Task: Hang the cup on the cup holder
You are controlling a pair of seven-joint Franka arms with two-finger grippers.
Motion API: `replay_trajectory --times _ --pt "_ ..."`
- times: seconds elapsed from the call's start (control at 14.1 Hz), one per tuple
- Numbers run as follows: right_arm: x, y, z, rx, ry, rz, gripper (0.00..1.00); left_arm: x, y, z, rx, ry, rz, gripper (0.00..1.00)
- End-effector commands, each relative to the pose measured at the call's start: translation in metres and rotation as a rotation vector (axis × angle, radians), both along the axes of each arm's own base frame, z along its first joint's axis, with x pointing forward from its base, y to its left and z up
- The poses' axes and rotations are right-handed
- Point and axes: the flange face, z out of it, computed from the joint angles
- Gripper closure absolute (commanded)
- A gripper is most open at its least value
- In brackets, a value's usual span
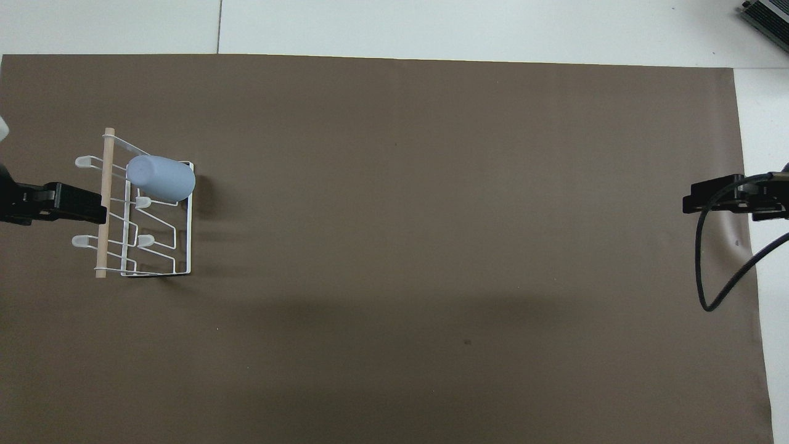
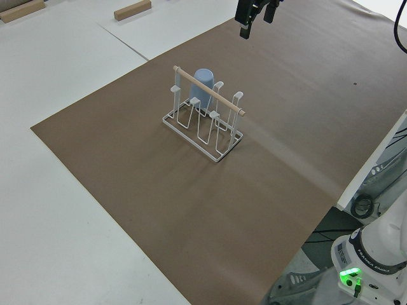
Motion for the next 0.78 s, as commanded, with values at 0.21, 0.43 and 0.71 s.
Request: replay_trajectory --times 0.21,0.43,0.71 --pt "-0.0061 -0.0001 0.0037 -0.004 0.006 0.017 0.00 -0.0116 0.0007 0.0019 -0.008 0.007 -0.003 0.00" --pt "-0.0062 -0.0009 0.0037 -0.004 0.006 0.016 0.00 -0.0126 0.0006 0.0020 -0.007 0.007 -0.003 0.00" --pt "-0.0062 -0.0010 0.0037 -0.004 0.006 0.016 0.00 -0.0127 -0.0001 0.0012 -0.007 0.008 -0.004 0.00"
